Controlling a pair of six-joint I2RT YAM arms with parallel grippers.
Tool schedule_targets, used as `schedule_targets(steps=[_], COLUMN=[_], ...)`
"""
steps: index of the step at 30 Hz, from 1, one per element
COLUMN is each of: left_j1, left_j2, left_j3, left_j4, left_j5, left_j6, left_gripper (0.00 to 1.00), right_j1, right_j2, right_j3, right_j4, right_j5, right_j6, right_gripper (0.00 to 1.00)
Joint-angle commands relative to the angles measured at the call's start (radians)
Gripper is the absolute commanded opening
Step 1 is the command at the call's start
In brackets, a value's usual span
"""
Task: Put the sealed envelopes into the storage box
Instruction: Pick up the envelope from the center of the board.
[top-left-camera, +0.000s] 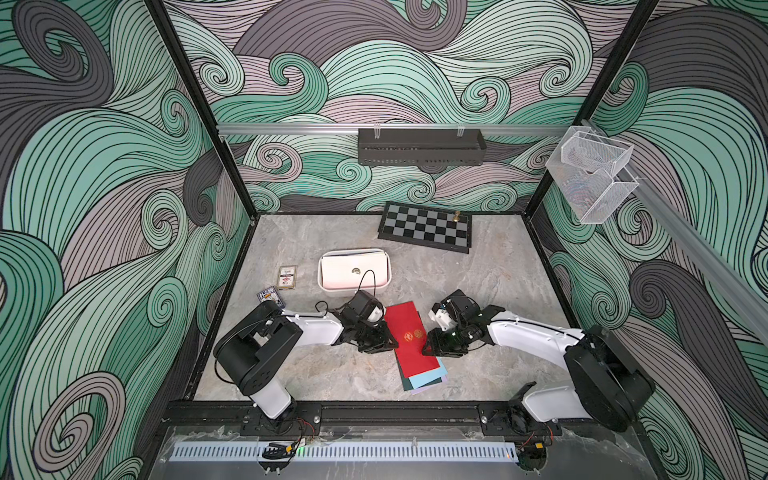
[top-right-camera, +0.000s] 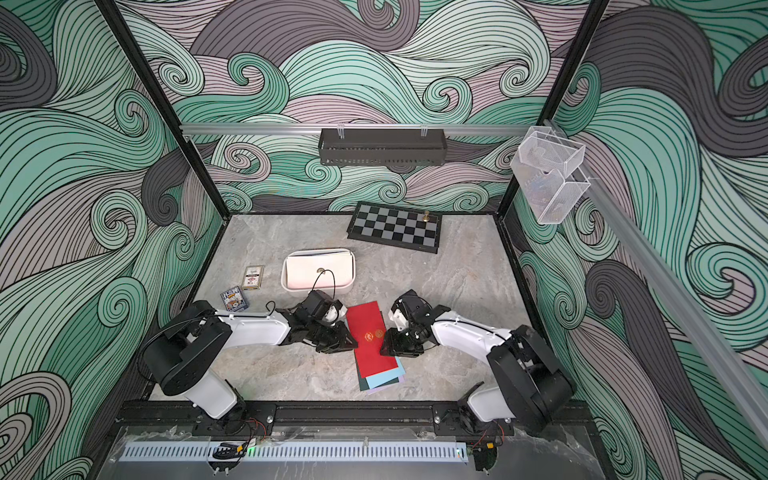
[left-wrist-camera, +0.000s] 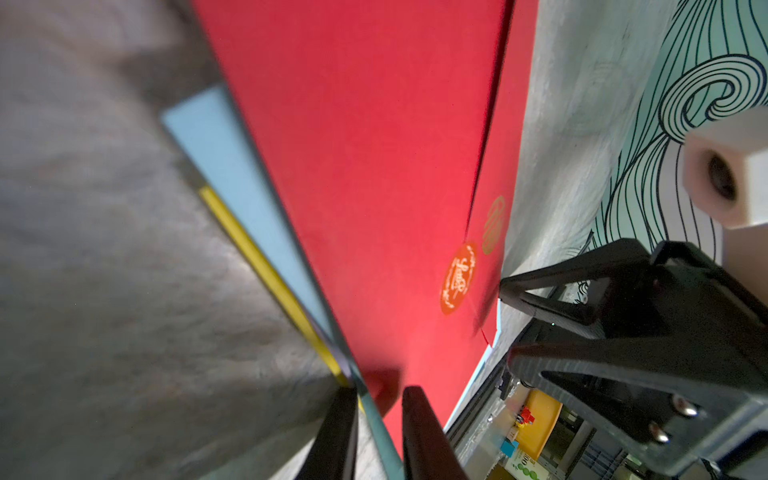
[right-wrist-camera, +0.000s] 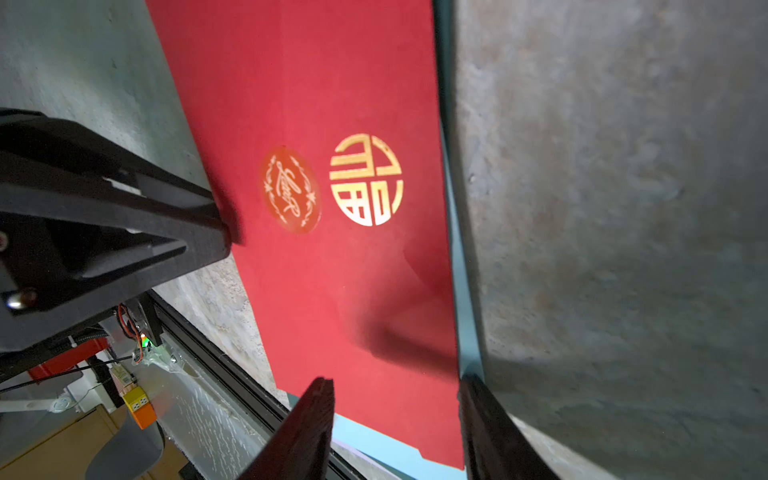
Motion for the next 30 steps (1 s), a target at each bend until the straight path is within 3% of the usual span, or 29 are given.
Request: schedule_targets(steps=[1,7,24,30], left_j1=[0.002,0.002,0.001,0.001], left_j2=[0.013,0.017,0.031,0.033], left_j3=[-0.024,-0.024,-0.018,-0.018], left_j4=[-0.044,-0.043,-0.039,-0.038], left_j5=[-0.021,-0.02,-0.017,-0.014], left_j6=[0.008,0.008,0.01,0.01], left_gripper=[0.24,0.24,0.23,0.24], right_j1=[-0.003,-0.003,-0.001,-0.001], right_j2=[-0.016,-0.007,-0.053,-0.021], right_j3=[-0.019,-0.025,0.006,0.013], right_j4=[-0.039,-0.028,0.13,0.161], right_j5=[0.039,0.025,-0.191,-0.154], right_j6=[-0.006,-0.001,0.055,0.069], right_gripper=[0.53,0.53,0.51,0.5])
